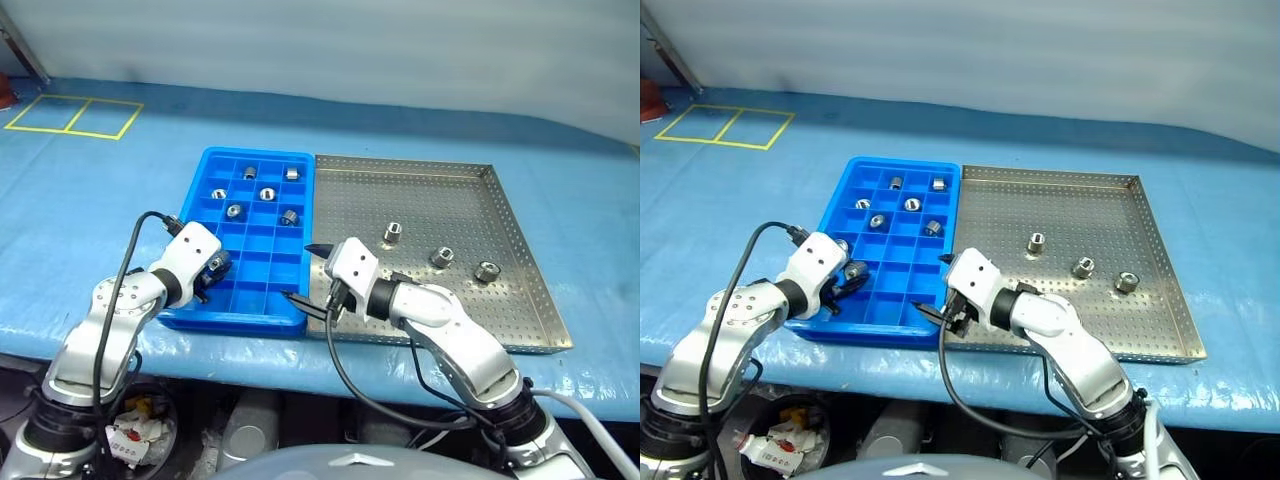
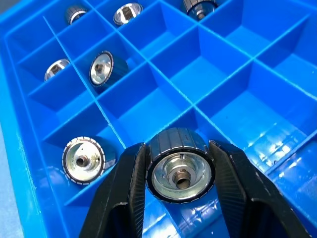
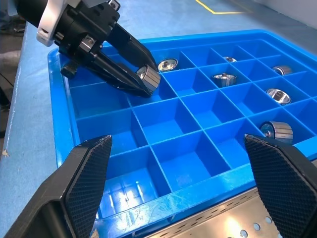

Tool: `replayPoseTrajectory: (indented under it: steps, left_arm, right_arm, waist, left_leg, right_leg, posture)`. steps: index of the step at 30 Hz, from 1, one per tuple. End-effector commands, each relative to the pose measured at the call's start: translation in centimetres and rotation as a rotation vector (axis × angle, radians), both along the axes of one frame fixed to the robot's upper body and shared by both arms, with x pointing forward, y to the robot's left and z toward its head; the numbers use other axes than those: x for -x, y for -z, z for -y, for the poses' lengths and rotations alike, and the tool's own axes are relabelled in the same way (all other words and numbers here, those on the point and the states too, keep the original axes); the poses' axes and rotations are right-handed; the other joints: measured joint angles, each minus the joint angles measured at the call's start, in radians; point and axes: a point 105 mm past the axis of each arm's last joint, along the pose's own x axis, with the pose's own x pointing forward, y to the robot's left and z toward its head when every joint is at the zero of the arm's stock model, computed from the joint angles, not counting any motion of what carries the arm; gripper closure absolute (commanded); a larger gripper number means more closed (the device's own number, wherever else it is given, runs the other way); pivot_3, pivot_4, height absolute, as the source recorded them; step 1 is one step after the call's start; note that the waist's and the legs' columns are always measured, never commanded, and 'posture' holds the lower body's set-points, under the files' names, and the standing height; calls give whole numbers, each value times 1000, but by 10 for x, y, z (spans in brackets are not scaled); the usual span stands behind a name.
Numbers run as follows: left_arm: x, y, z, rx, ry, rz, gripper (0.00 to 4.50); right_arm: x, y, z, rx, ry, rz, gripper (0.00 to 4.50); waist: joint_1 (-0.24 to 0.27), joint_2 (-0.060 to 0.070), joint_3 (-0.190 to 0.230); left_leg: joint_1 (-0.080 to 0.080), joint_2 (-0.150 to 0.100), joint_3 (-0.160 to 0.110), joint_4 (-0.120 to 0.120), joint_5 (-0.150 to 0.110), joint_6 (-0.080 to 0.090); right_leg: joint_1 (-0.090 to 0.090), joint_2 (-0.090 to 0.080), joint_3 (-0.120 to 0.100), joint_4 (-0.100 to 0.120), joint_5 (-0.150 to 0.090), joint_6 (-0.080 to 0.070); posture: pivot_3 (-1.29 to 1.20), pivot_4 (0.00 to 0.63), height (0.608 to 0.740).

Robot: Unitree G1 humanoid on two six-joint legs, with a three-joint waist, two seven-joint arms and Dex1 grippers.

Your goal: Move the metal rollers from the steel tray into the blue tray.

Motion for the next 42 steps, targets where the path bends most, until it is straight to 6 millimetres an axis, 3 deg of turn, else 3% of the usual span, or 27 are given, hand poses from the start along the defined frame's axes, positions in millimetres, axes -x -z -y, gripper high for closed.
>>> replayPoseTrajectory:
  steps: [1, 5, 11, 16, 24, 31, 42]
  left_arm:
    - [1, -4, 6, -4, 40, -6, 1442]
    - [-5, -22, 22, 96, 92, 57, 87]
    - [-13, -72, 59, 360, 252, 177, 12]
    - [-31, -88, 91, 420, 369, 176, 12]
    - [-74, -88, 149, 444, 407, 154, 12]
    - [-104, -74, 197, 466, 414, 140, 12]
    - [-123, -30, 235, 483, 274, 71, 12]
  right_arm:
    - [2, -17, 1, -40, 13, 64, 0]
    - [3, -20, 5, -49, 40, 73, 0]
    - [6, -25, 18, -62, 106, 82, 0]
    - [6, -29, 38, -83, 215, 84, 0]
    - [9, -30, 76, -74, 458, 108, 0]
    - [18, -30, 94, -79, 618, 116, 0]
    - [28, -24, 105, -85, 775, 93, 0]
  waist:
    - [-1, 0, 0]
    - [2, 0, 0]
    - [-2, -1, 0]
    - [-14, -1, 0]
    - [-52, -1, 0]
    - [-102, -1, 0]
    - [-155, -1, 0]
  left_leg:
    - [0, 0, 0, 0, 0, 0]
    - [0, 0, 0, 0, 0, 0]
    - [-2, -1, -1, 1, 0, 0]
    - [-1, -4, 0, 1, 0, 0]
    - [-2, -6, 1, 3, 0, 0]
    - [-1, -6, 2, 3, 0, 0]
    - [-1, -5, 3, 2, 0, 0]
  right_leg:
    - [0, 0, 0, 0, 0, 0]
    - [0, -1, 0, 0, 0, 0]
    - [0, -3, -2, -1, 0, 0]
    - [1, 0, -1, 0, 0, 0]
    - [1, 1, 0, -1, 0, 1]
    - [1, 2, 1, 0, 1, 1]
    - [0, 2, 4, 0, 2, 3]
  posture:
    - [260, 150, 740]
    - [260, 150, 740]
    - [211, 150, 740]
    - [158, 150, 740]
    - [26, 150, 740]
    - [-90, 150, 740]
    - [-173, 150, 740]
